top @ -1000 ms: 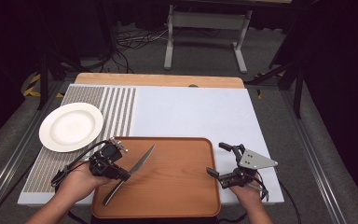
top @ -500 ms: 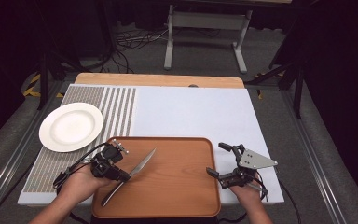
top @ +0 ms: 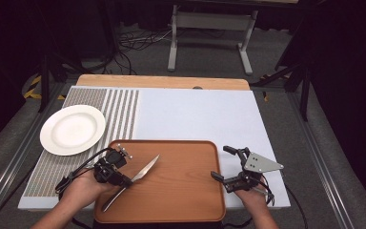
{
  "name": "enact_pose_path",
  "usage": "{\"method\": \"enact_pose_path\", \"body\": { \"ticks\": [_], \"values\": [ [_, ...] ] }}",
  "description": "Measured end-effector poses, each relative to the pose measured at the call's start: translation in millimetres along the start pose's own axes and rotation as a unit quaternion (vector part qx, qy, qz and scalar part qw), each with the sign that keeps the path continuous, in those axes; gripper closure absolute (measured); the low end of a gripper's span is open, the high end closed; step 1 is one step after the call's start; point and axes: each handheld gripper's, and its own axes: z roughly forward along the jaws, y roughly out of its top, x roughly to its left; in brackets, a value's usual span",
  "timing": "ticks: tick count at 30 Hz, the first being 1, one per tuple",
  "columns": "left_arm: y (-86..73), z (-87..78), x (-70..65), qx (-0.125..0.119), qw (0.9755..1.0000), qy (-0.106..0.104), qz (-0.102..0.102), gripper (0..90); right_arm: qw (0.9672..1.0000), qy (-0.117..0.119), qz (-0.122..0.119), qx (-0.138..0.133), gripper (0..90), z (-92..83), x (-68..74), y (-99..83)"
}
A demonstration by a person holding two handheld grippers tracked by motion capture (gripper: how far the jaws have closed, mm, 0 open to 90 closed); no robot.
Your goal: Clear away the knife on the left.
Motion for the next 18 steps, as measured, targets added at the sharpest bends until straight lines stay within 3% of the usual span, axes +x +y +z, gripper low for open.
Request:
{"method": "enact_pose_path", "body": {
  "ticks": [6, 13, 18],
  "values": [
    [-0.1, 3.7, -0.3, 0.007, 0.9999, 0.007, 0.001, 79.9, 1.0, 0.0, 0.0, -0.001, 4.4, -0.2, 0.1, 0.1],
    [-0.4, 2.3, 0.8, -0.004, 0.9999, 0.011, 0.008, 77.4, 1.0, 0.001, 0.0, -0.001, 4.4, -0.2, 0.1, 0.1],
    [0.8, 0.9, 1.7, -0.011, 0.9998, 0.012, 0.015, 52.7, 1.0, 0.001, 0.0, 0.0, 4.3, 0.3, 0.0, -0.1]
  ]
}}
